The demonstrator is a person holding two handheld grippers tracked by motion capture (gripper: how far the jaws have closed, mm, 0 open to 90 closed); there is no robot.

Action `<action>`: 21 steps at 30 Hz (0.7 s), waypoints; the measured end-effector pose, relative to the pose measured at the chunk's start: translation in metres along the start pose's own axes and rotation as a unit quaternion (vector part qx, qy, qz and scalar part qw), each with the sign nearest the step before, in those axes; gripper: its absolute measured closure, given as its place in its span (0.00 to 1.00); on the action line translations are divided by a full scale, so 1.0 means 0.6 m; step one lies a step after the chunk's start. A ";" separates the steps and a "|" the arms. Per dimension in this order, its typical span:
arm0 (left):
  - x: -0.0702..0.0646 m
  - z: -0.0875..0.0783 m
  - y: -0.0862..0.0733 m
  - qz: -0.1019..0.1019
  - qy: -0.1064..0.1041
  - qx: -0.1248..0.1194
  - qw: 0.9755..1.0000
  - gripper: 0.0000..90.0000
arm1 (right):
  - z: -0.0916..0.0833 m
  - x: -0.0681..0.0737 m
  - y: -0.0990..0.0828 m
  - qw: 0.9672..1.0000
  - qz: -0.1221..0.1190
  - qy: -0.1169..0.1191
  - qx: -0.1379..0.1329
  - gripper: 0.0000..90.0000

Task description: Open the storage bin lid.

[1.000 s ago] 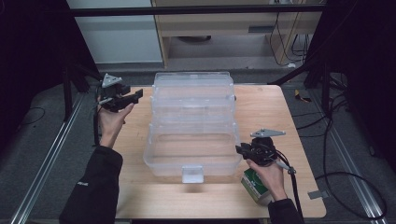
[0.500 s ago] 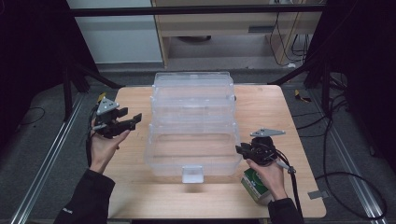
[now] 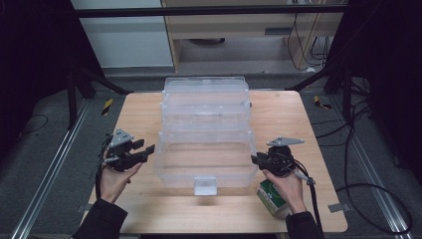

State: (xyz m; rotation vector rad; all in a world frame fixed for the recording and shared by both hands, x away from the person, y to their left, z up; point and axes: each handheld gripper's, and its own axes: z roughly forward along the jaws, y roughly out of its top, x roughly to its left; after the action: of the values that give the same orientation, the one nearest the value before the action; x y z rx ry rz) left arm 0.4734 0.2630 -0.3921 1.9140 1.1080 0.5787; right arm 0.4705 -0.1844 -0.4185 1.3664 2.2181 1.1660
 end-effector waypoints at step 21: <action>-0.020 0.021 -0.030 -0.001 -0.024 0.032 0.999 0.85 | 0.000 -0.001 0.001 1.000 -0.005 -0.002 0.001 0.79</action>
State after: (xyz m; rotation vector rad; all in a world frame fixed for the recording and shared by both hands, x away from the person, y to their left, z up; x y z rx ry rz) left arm 0.4678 0.2520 -0.4141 1.9720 1.1096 0.4978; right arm 0.4712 -0.1844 -0.4182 1.3544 2.2204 1.1570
